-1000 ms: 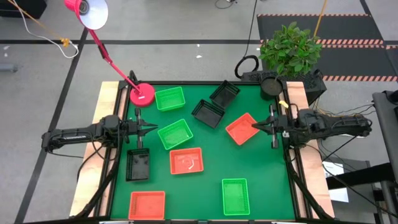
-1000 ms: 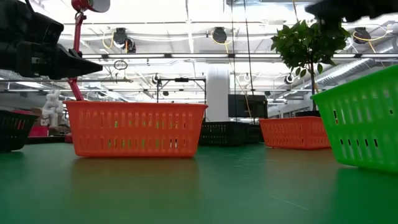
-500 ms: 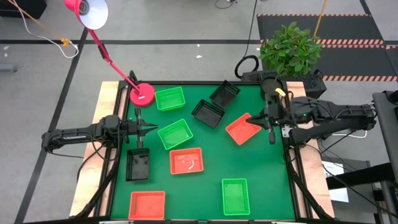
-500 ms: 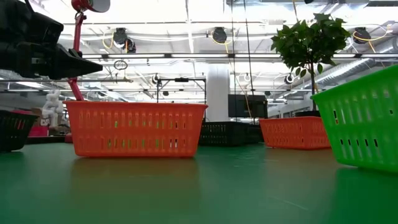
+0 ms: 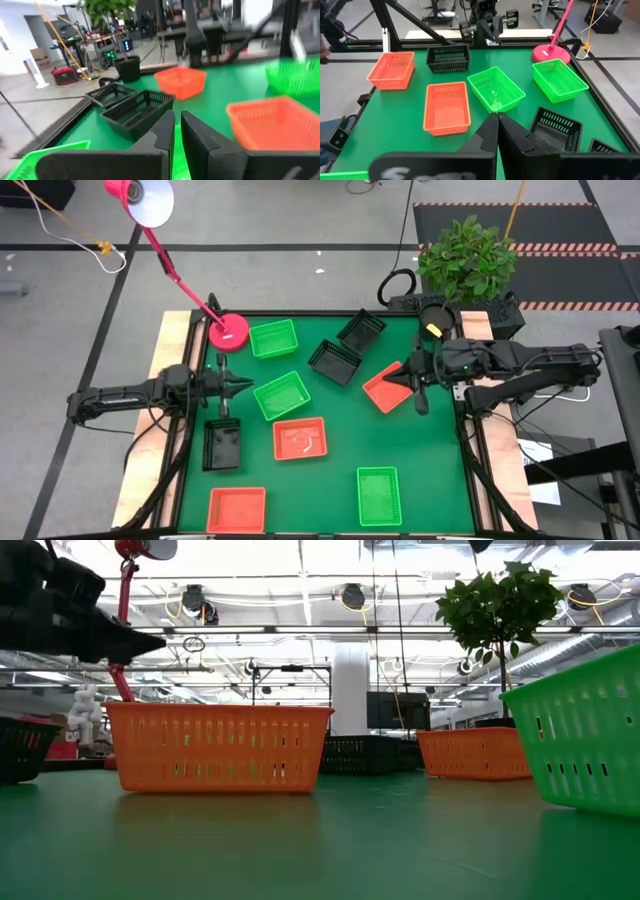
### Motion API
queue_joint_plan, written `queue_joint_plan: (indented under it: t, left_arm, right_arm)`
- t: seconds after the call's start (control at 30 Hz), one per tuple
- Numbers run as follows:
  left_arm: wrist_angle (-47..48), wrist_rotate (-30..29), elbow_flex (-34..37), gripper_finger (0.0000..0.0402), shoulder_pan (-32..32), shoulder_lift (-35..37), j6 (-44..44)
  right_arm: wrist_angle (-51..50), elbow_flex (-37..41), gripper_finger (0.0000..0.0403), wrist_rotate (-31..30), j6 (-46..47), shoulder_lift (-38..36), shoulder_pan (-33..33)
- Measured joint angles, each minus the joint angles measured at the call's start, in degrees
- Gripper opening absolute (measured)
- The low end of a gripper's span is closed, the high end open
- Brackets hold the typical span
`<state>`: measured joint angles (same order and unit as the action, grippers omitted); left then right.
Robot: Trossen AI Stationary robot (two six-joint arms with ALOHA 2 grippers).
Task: Stack baskets by color
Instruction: Stack the middle orange bin on the bottom orange bin
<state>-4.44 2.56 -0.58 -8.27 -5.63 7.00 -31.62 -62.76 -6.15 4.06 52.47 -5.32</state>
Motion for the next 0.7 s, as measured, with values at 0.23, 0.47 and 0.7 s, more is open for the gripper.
queue_joint_plan:
  t: [0.23, 0.47, 0.7]
  left_arm:
    - [-0.1, 0.3, -3.2, 0.0035, 0.7, -1.0, -3.3]
    - [6.0, -4.1, -12.7, 0.0007, 4.0, -7.8, 0.0]
    - [6.3, -5.3, -22.7, 0.0002, 8.3, -17.7, -0.3]
  right_arm:
    - [3.2, 4.2, 0.0, 0.0, 0.9, 0.7, 0.0]
    - [10.5, 12.6, 0.0, 0.0, 0.9, 0.5, 0.0]
    - [12.4, 17.2, 0.0, 0.0, 0.9, 0.5, 0.0]
